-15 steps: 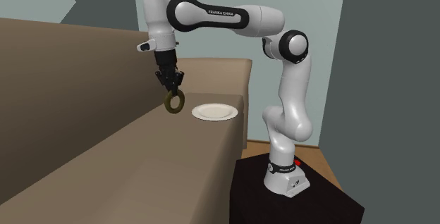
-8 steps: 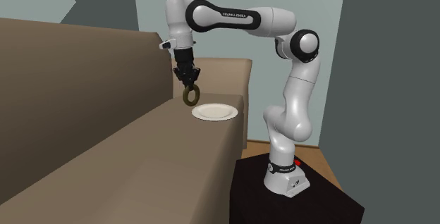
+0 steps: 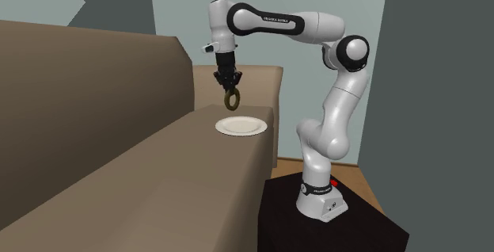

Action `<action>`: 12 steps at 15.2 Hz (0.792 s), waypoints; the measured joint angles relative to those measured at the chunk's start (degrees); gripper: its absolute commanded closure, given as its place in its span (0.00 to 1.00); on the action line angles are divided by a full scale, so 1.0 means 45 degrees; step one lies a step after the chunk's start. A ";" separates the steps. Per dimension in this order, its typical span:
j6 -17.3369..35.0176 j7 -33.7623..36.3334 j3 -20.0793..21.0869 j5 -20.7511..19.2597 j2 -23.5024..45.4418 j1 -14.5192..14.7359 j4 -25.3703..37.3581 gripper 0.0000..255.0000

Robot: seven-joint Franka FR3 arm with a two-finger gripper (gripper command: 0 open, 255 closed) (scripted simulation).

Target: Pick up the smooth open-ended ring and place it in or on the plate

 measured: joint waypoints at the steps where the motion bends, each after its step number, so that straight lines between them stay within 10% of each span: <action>1: -0.0090 -0.0212 -0.0128 -0.0122 -0.0126 -0.0078 0.0012 1.00; 12: 0.0530 -0.1297 -0.1043 -0.1124 -0.1509 -0.0690 -0.1690 1.00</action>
